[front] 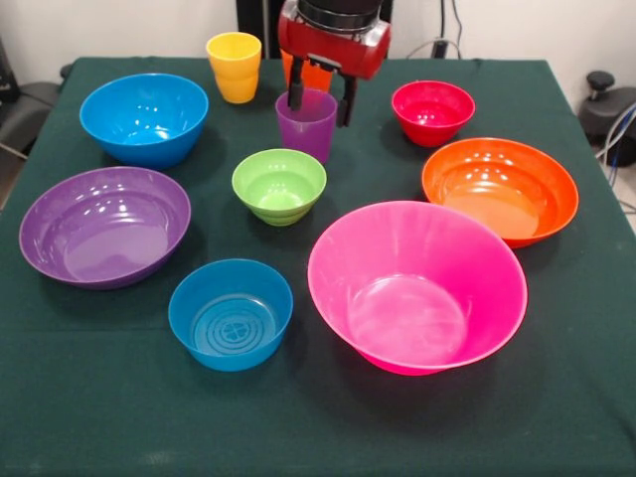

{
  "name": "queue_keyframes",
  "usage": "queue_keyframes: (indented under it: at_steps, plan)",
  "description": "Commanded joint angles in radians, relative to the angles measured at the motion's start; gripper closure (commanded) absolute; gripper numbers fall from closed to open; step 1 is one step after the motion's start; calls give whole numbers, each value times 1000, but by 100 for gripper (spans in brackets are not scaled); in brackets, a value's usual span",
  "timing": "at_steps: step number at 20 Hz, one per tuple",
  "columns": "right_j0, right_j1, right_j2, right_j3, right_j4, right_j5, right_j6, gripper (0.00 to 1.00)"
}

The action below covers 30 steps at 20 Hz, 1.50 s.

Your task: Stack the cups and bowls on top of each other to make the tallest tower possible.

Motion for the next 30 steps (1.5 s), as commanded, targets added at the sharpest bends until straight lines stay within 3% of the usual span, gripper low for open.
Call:
queue_keyframes:
  at_steps: [1, 8, 12, 24, 30]
  plan:
    - [14, 67, 31, -66, 21, -21, 75, 0]
    - [21, 53, 6, -42, 92, -26, 160, 0]
    - [26, 59, -43, -24, 120, -84, 236, 0]
    - [102, 110, -184, -16, 270, -143, 388, 0]
    - [176, 137, -262, 8, 332, -199, 482, 0]
